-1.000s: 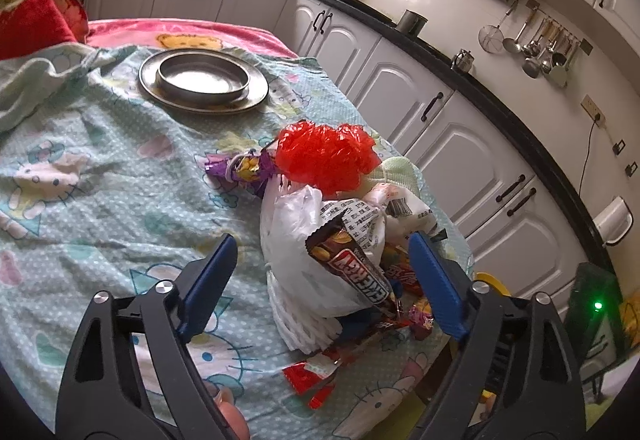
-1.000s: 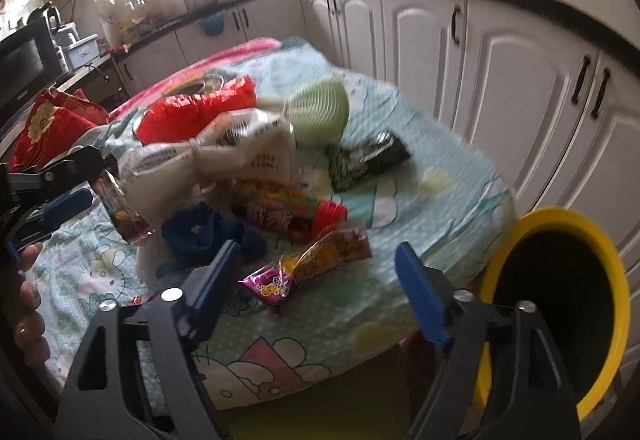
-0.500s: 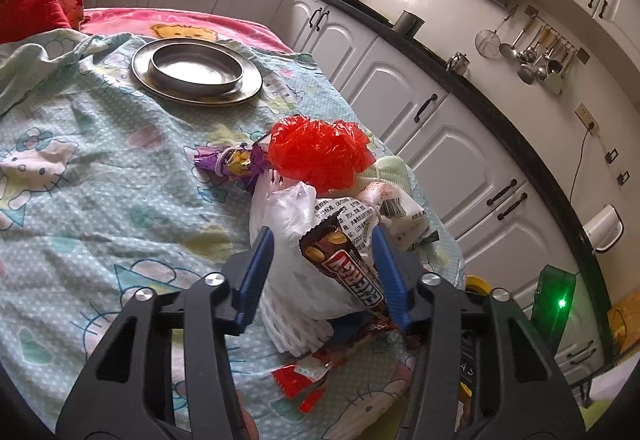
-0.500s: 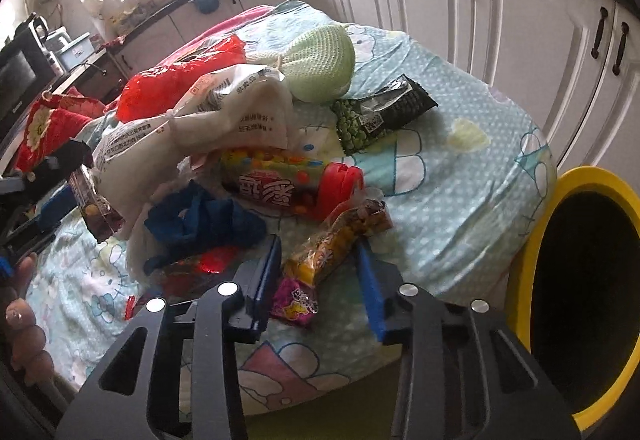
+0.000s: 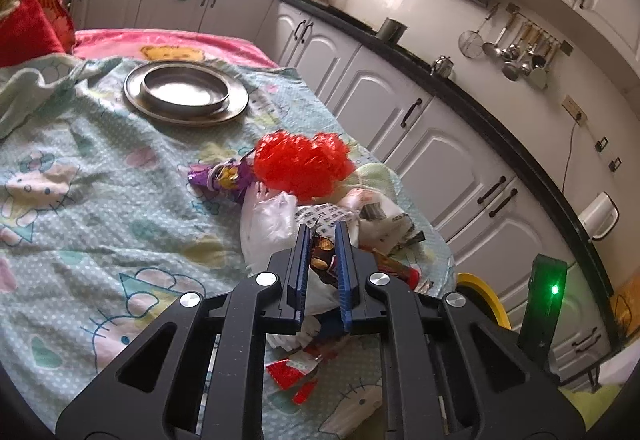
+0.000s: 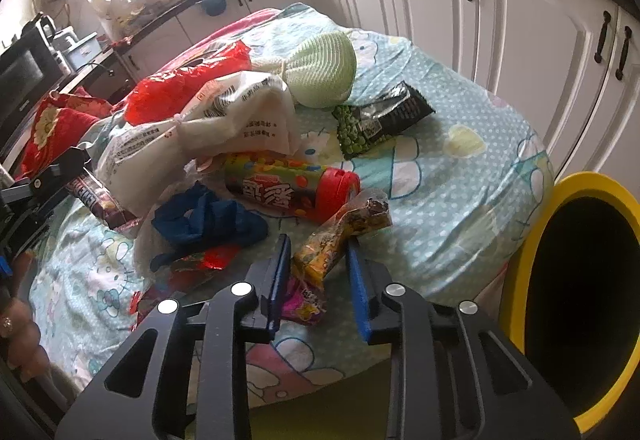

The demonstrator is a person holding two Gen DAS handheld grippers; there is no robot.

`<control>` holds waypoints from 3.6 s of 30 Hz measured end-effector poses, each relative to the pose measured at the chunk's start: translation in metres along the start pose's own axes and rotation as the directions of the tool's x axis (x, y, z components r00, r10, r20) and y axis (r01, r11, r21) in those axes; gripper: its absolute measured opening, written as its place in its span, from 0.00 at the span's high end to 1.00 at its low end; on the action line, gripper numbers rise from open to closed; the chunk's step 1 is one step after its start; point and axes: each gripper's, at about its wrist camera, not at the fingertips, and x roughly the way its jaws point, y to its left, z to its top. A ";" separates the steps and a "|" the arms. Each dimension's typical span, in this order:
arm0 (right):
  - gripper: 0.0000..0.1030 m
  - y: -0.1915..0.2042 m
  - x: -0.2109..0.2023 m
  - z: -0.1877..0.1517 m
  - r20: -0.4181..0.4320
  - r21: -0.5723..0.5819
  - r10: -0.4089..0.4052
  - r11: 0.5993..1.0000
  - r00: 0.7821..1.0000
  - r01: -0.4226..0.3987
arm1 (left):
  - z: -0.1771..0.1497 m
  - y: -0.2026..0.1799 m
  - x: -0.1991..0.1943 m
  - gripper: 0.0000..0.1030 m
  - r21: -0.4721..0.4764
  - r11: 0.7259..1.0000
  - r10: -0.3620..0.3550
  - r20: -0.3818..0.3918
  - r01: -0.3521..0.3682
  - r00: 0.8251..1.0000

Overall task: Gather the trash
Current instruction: 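Carry the wrapper in the right tool over the yellow-rimmed bin, then open the right tool to drop the wrapper into the bin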

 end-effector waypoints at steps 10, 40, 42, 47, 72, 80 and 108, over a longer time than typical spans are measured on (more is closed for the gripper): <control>0.81 -0.015 -0.027 0.012 0.068 0.001 0.011 1.000 0.998 -0.011 | 0.005 -0.028 -0.017 0.93 0.085 0.996 -0.031 0.047 0.027 0.998; 0.82 -0.063 -0.111 0.020 0.267 -0.042 -0.063 0.996 0.962 0.077 | 0.000 -0.115 0.014 0.94 0.257 0.961 -0.107 -0.003 0.104 0.994; 0.82 -0.072 -0.115 0.017 0.271 -0.029 -0.076 0.996 0.960 0.087 | -0.002 -0.122 0.017 0.94 0.266 0.957 -0.113 -0.010 0.112 0.994; 0.82 -0.088 -0.121 0.010 0.271 0.001 -0.102 0.994 0.957 0.105 | -0.006 -0.140 0.025 0.94 0.291 0.947 -0.130 -0.028 0.133 0.991; 0.82 -0.173 -0.139 -0.035 0.232 0.137 -0.172 0.980 0.958 0.143 | -0.039 -0.217 0.077 0.94 0.378 0.897 -0.187 -0.148 0.230 0.971; 0.82 -0.194 -0.134 -0.054 0.195 0.170 -0.187 0.973 0.963 0.154 | -0.053 -0.240 0.099 0.94 0.411 0.876 -0.185 -0.200 0.253 0.962; 0.75 -0.232 -0.122 -0.092 0.120 0.264 -0.169 0.955 0.978 0.133 | -0.097 -0.286 0.146 0.72 0.446 0.835 -0.176 -0.340 0.323 0.924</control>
